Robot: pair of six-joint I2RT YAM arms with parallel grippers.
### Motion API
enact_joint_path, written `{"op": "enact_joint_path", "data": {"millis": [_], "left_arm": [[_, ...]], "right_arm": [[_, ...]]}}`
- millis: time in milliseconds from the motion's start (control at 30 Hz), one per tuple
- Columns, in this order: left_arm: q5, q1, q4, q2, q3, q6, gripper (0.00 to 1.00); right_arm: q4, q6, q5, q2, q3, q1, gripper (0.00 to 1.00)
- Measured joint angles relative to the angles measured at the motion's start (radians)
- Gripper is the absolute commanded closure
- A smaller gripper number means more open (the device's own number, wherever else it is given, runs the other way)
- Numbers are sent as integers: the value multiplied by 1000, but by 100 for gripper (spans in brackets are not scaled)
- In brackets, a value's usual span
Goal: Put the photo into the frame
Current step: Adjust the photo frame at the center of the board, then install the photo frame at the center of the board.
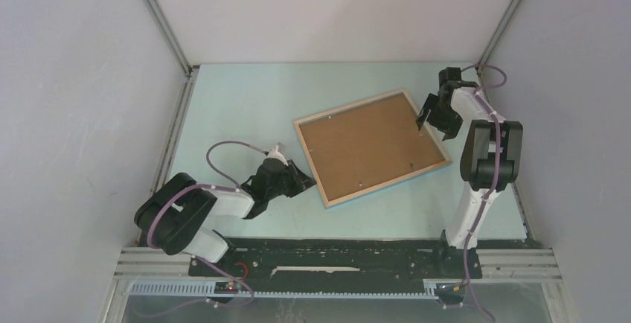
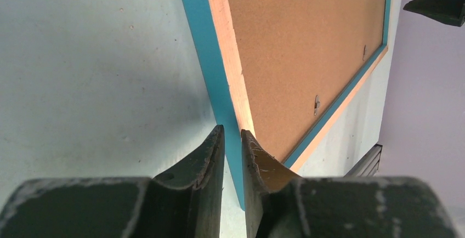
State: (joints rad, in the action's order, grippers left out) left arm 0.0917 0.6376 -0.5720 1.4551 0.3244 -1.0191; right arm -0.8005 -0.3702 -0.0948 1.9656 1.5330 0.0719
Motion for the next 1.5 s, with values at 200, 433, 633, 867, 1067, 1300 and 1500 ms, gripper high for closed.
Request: {"op": "enact_joint_path", "data": {"millis": [200,433,633,867,1067,1300,1500], "left_arm": [[6,3,-9,18,0,0,75],[16,5,-26,32,2,1,74],[17,6,-32,35,2,4,74],[17,6,-32,35,2,7,74],[17,6,-32,35,2,7,74],[17,6,-32,36,2,7,74],[18,6,-32,37,2,7,73]], "right_arm": [[-2,13,5,38,0,0,11],[2,30,0,69,16,-1,12],[6,32,-14,98,33,-6,13],[-3,32,-83,118,62,-36,16],[-7,32,-97,128,75,-53,21],[54,35,-98,87,2,-48,32],[91,52,-68,66,-30,-17,48]]}}
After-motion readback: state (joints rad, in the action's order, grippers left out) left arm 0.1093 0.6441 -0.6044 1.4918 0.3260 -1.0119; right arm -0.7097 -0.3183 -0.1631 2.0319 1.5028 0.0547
